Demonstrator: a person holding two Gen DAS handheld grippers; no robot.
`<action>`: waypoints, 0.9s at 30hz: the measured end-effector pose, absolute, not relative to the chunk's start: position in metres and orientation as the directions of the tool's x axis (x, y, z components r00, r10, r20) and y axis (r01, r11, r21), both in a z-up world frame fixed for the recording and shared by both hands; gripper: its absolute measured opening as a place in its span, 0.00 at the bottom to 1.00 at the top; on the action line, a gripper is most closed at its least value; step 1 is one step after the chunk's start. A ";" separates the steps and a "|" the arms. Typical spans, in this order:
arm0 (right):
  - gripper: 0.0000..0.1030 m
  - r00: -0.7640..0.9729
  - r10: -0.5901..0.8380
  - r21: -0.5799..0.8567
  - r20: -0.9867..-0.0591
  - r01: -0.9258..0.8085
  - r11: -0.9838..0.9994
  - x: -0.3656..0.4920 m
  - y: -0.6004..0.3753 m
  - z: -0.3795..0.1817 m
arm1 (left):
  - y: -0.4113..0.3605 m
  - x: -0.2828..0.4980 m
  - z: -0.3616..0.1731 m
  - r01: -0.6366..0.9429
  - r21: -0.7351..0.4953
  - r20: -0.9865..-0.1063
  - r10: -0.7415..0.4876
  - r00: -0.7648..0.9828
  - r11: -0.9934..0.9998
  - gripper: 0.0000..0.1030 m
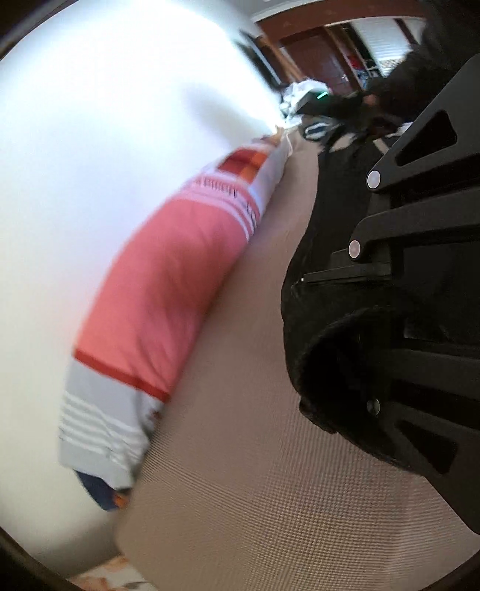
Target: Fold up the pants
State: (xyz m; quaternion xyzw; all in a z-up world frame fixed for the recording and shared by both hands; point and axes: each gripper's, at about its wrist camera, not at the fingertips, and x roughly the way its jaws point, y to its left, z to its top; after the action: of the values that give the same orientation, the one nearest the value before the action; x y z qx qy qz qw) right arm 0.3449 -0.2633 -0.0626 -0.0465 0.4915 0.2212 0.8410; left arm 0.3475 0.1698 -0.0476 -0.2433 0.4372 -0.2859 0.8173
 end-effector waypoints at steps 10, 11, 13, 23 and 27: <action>0.87 0.179 0.369 0.166 -0.912 -0.661 0.732 0.420 -0.241 -0.082 | 0.184 0.313 -0.019 0.331 -0.678 -0.458 -0.729 0.508 0.656 0.07; 0.82 0.161 0.370 0.169 -0.915 -0.680 0.714 0.420 -0.237 -0.084 | 0.184 0.311 -0.017 0.332 -0.676 -0.457 -0.728 0.511 0.658 0.07; 0.69 0.118 0.371 0.177 -0.921 -0.722 0.668 0.419 -0.230 -0.089 | 0.185 0.307 -0.015 0.339 -0.676 -0.449 -0.731 0.514 0.654 0.07; 0.09 0.184 0.260 0.032 -0.948 -0.758 0.651 0.398 -0.217 -0.091 | 0.177 0.309 -0.020 0.322 -0.632 -0.502 -0.689 0.522 0.705 0.07; 0.07 0.381 0.163 -0.169 -0.910 -0.701 0.693 0.365 -0.197 -0.073 | 0.178 0.312 -0.021 0.306 -0.614 -0.520 -0.665 0.536 0.727 0.07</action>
State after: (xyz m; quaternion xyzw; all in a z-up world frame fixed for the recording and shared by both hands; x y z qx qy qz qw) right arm 0.3652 -0.1966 -0.0727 -0.2783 0.4829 0.2759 0.7831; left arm 0.3117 0.1783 -0.0211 -0.2319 0.3865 -0.2872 0.8452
